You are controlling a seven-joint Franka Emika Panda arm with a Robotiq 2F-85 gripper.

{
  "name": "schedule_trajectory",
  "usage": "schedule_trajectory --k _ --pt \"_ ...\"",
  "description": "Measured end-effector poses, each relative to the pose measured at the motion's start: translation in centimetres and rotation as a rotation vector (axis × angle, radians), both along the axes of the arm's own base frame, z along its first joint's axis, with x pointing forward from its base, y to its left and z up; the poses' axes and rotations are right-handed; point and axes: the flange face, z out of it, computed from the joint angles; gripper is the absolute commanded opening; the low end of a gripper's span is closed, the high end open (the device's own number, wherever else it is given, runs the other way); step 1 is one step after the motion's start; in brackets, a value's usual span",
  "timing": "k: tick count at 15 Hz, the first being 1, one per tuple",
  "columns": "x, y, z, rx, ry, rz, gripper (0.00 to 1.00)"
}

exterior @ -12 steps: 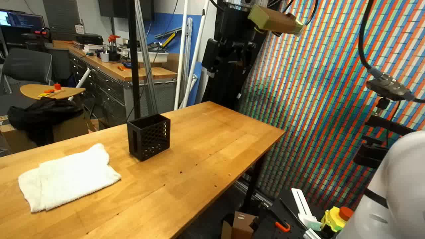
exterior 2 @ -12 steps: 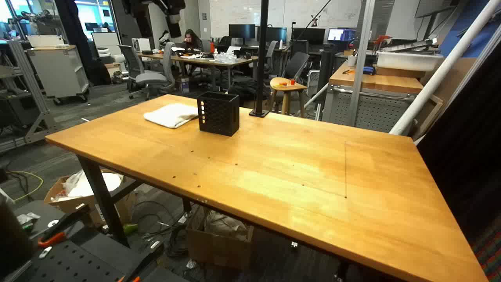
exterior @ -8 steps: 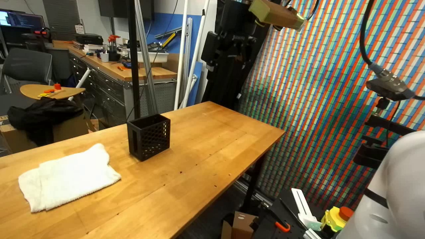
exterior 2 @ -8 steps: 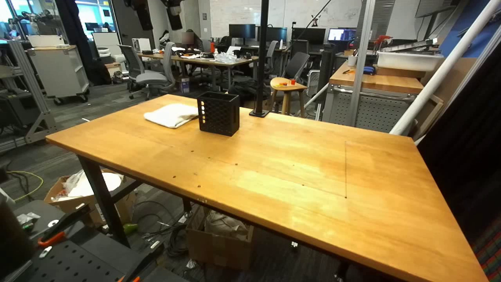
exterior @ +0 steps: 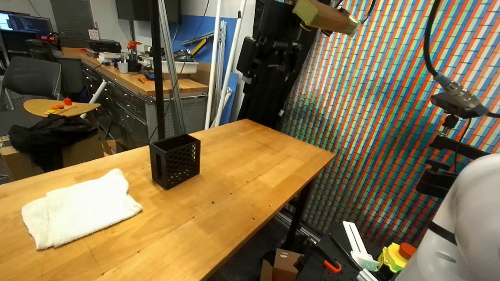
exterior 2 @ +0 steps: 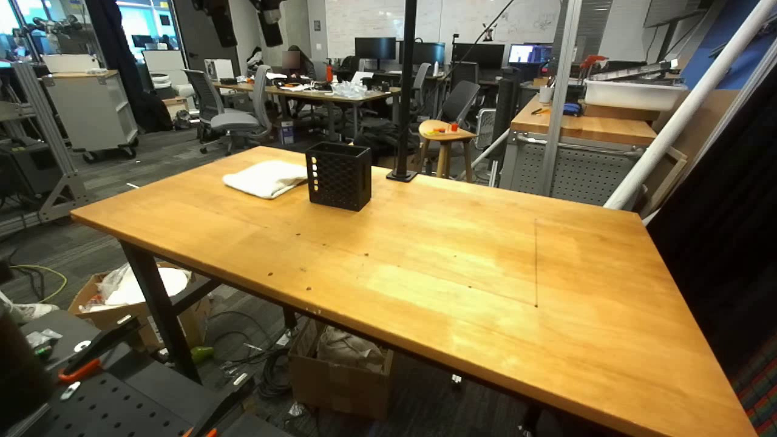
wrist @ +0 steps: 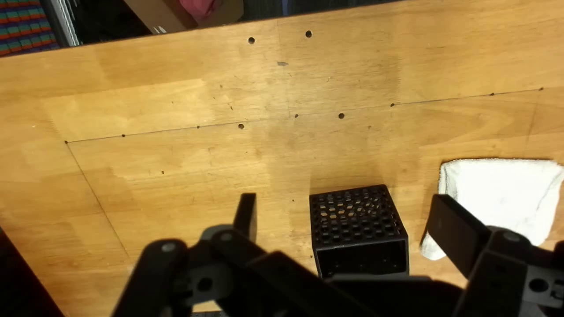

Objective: Put the white towel into the box

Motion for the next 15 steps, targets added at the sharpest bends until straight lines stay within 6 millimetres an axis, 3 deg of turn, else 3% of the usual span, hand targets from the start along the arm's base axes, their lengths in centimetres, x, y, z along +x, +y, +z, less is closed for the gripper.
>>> schedule_trajectory --k 9,12,15 --pt "0.3 0.3 -0.6 -0.002 0.017 0.009 1.00" --pt "2.2 2.4 -1.2 -0.027 0.043 0.056 1.00" --pt "5.1 5.8 -1.2 -0.079 0.055 0.135 1.00"
